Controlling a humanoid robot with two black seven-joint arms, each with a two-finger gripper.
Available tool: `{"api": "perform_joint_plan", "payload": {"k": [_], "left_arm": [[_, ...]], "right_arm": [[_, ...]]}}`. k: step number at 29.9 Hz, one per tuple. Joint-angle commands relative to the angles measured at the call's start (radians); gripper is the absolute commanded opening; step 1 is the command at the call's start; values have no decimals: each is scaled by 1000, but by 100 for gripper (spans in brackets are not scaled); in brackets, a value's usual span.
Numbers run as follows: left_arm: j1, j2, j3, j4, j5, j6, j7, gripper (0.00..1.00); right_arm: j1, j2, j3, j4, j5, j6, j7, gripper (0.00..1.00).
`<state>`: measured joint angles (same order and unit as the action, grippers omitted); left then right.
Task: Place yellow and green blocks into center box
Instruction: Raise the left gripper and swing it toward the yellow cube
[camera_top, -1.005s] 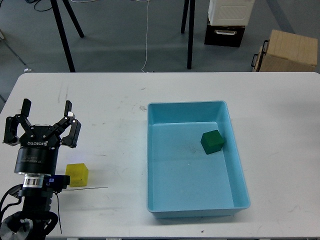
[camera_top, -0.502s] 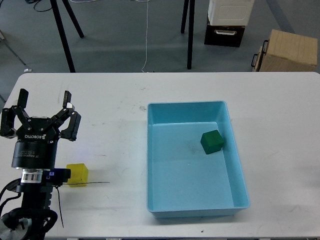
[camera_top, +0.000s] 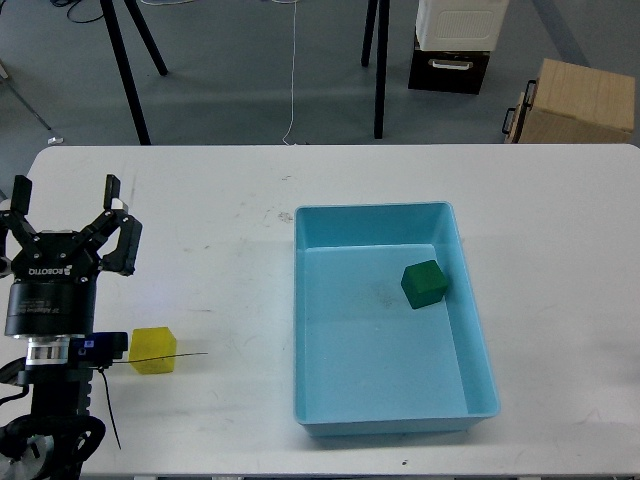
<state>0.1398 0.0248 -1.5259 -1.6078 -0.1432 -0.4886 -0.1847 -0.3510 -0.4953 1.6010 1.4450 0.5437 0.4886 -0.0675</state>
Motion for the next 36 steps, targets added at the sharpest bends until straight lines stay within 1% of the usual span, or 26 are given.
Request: {"api": "perform_joint_plan", "payload": {"k": [1,3,6,8,11,14,16,17,19,21,23,26,29,30,32,36], "left_arm": [[-25,50,-22,-84,-6,0,-74,100],[0,121,-25,-129,-7,0,-88,100],[12,262,-30,-132,-3,0,-87,100],[9,399,-17,-133,17,0,-78,100],[-3,651,7,-152,146,0,-67,100],[-60,860,70,-156,212,0,-65,100],[-130,958,143,-158,223,0,-59,100],[-176,998,188,-156,240,0,-53,100],[-312,1061,301,-156,310,0,-53,100],[-473,1084,453,-156,413,0,-53,100],[-665,1092,644,-149,531,0,-53,100],[-958,1083,976,-88,651,0,-55,100],[-1203,1051,1270,-18,675,0,-53,100],[-1273,1037,1353,-14,689,0,-53,100],[-1406,1028,1498,-14,744,0,-53,100],[-1603,994,1719,-15,891,0,-53,100]], "right_arm": [[0,-43,-13,6,1,0,0,100],[0,-39,-16,12,-1,0,2,100],[3,-5,-18,12,-20,0,2,100],[3,21,-16,14,-40,0,2,100],[12,43,-15,11,-63,0,2,100],[12,43,-4,12,-68,0,2,100],[12,43,3,12,-67,0,2,100],[12,43,10,14,-67,0,2,100],[12,44,20,17,-67,0,2,100],[15,44,26,21,-67,0,2,100],[20,43,37,21,-68,0,2,100],[21,43,40,18,-67,0,2,100],[21,46,40,20,-67,0,2,100],[26,46,40,20,-67,0,2,100],[35,46,42,18,-67,0,3,100],[37,46,46,18,-67,0,3,100]]}}
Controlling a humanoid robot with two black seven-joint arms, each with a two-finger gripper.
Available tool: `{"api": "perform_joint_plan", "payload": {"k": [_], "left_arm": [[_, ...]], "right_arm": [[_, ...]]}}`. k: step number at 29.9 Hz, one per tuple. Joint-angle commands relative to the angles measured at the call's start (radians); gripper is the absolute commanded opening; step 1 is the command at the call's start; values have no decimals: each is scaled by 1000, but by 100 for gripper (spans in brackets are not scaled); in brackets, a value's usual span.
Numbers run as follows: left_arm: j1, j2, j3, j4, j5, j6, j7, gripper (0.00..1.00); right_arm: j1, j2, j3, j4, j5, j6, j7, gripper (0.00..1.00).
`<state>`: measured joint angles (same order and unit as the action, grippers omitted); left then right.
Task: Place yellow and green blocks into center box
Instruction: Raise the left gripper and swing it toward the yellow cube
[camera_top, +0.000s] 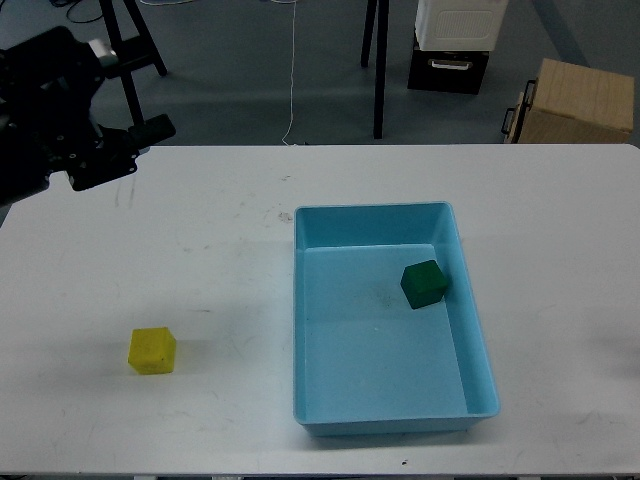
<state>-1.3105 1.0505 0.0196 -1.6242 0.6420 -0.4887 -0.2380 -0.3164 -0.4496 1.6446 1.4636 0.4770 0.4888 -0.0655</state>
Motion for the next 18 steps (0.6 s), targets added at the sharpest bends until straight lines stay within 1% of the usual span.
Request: {"api": "perform_joint_plan", "payload": {"k": [1,4,6,8,10,12,15,18], "left_arm": [[-198,-53,228,3,132,0,0,100],[-334,-111,417,7,159,0,0,99],[-421,-200,560,27,159,0,-1,99],[-482,-309,676,81,159,0,-4,99],[-490,-394,761,145,159,0,-4,99],[-481,-429,805,173,160,0,-1,99],[-445,-437,858,170,168,0,3,99],[-406,-435,862,197,179,0,2,99]], "right_arm": [[2,0,3,0,0,0,1,100],[0,0,6,0,0,0,0,100],[0,0,6,0,0,0,0,100],[2,0,6,0,0,0,0,100],[5,2,6,-2,2,0,1,100],[7,2,11,-2,2,0,1,100],[7,2,18,-6,2,0,1,100],[5,5,27,-11,3,0,1,100]]}}
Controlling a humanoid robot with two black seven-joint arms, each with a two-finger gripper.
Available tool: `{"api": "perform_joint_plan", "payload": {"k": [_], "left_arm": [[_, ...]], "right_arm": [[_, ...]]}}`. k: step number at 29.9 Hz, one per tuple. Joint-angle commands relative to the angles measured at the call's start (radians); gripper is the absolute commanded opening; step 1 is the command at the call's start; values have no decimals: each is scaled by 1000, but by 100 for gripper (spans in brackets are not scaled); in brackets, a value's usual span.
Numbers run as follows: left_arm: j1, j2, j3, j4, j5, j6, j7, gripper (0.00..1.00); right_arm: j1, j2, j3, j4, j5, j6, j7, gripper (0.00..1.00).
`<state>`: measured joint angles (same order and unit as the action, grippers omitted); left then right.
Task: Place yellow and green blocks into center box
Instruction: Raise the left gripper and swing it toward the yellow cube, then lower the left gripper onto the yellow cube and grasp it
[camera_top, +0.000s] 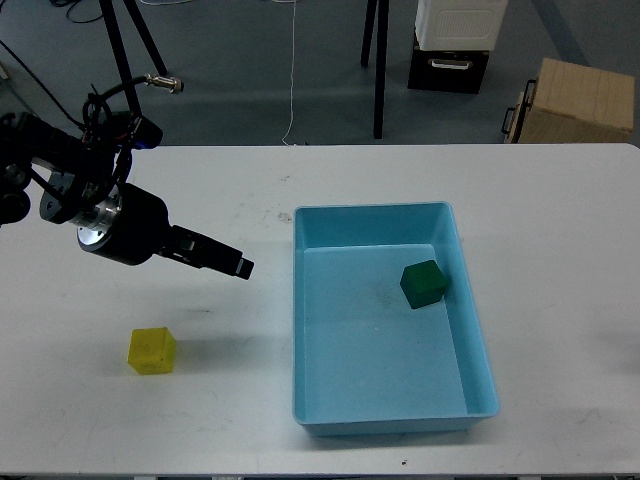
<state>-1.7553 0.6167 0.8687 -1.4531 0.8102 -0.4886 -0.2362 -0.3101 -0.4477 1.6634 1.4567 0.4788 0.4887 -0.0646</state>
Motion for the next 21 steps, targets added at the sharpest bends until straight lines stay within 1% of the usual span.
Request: {"api": "perform_joint_plan", "payload": {"k": [1,4,7,16,21], "left_arm": [[62,-2,6,60,10,0,-2,99],[149,-2,-20,158,10,0,-6,99],[207,5,-45,183,13,0,-3,99],[234,12,-33,189,36,0,0,99],[256,8,-34,221,64,0,0,99]], "right_arm": [[-1,9,9,-9,3,0,0,100],[0,26,7,-24,3,0,0,100],[0,26,4,-24,3,0,0,100],[6,26,-1,-32,3,0,-1,100],[5,26,-1,-32,3,0,-1,100]]}}
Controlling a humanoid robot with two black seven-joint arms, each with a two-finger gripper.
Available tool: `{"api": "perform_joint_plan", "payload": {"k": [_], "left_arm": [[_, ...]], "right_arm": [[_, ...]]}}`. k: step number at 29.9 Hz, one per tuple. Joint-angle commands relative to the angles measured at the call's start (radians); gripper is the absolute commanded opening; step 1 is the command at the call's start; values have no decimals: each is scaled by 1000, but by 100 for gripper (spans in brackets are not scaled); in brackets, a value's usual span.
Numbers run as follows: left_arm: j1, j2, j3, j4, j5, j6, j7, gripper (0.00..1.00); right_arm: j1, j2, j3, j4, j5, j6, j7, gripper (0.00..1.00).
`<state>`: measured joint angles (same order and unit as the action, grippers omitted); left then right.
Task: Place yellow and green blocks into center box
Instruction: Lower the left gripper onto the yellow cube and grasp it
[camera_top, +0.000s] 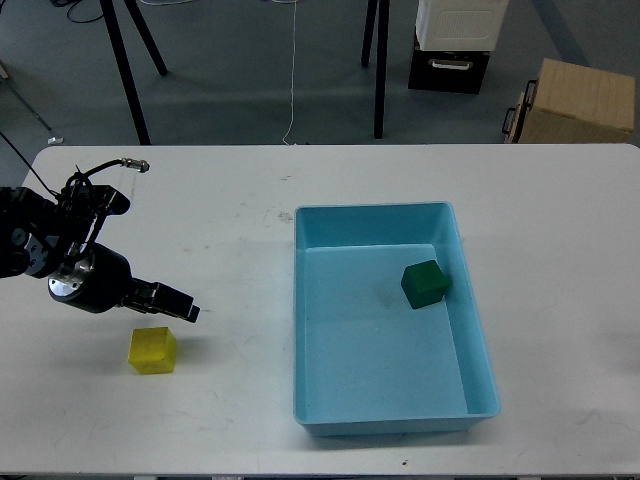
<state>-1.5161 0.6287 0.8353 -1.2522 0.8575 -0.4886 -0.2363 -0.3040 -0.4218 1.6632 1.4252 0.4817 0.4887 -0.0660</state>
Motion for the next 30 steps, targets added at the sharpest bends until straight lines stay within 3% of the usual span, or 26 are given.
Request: {"api": "perform_joint_plan", "payload": {"k": [1,26,30], "left_arm": [[25,-7,-2,27,23,0,0,99],[97,48,-7,19,135,0,0,98],[99,54,-13,14,141,0,-2,89]], "right_arm": [[-1,0,0,0,0,0,0,100],[-6,0,0,1,0,0,0,100],[-12,2,-3,1,0,0,0,100]]}}
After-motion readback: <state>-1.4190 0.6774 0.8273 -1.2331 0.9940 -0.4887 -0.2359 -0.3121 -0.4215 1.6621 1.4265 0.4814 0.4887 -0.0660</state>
